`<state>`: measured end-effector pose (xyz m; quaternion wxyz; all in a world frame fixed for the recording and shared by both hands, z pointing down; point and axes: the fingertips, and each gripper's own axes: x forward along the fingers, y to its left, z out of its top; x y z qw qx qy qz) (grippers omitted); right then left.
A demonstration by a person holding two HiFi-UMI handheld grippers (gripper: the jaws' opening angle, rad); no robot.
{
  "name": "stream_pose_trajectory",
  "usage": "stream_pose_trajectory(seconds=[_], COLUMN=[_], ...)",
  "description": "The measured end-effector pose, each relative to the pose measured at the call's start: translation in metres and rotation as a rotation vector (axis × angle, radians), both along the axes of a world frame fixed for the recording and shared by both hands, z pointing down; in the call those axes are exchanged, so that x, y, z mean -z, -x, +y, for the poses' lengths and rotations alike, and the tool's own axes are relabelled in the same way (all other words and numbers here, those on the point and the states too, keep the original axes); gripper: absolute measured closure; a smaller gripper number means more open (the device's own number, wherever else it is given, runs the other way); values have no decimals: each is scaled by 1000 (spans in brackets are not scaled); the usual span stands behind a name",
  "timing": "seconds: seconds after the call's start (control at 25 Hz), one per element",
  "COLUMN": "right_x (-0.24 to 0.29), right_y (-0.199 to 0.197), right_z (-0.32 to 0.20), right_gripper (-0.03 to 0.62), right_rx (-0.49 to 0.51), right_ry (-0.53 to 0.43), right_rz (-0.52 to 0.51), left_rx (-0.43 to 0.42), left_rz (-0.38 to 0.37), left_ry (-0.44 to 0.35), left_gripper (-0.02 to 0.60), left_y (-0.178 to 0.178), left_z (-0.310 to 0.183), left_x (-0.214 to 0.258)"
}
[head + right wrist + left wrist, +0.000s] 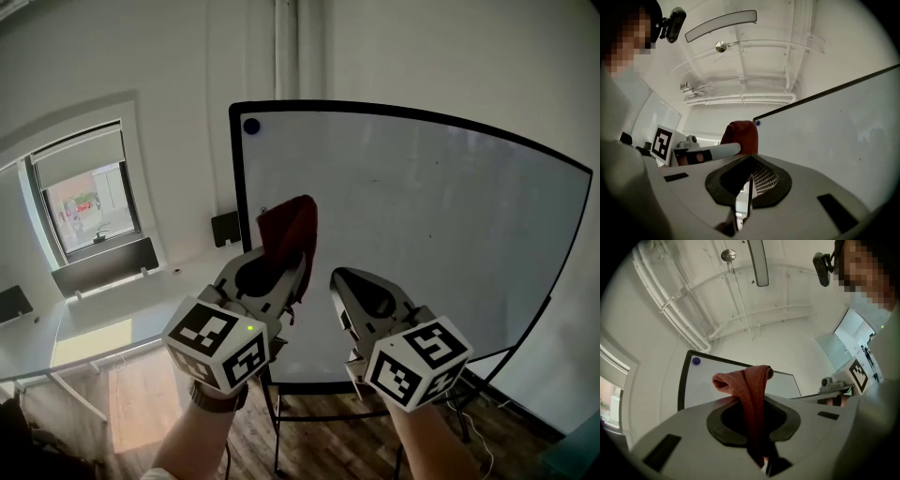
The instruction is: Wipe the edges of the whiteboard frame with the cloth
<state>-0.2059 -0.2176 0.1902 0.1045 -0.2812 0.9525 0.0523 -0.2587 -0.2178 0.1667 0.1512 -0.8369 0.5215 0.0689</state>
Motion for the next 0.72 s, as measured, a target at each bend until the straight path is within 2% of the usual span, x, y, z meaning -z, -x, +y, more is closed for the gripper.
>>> stream_pose_trajectory(seconds=[0.12, 0.28, 0.52, 0.72], right_x=[11, 22, 71, 119], right_y=[1, -3, -2, 2], right_z=[-22, -23, -77, -110], right_gripper=[591, 591, 591, 591], right_rx=[29, 90, 212, 262], right_ry=[-12, -56, -125, -174], right_rz=[-2, -7, -11, -29], left_rx=[33, 95, 232, 336], left_rz=[-2, -10, -30, -34], left_ry=[1, -26, -95, -153], left_gripper=[517, 517, 517, 517], left_y=[-1, -3, 2, 19], left_z=[-20, -20, -68, -91], left_x=[3, 12, 59, 109])
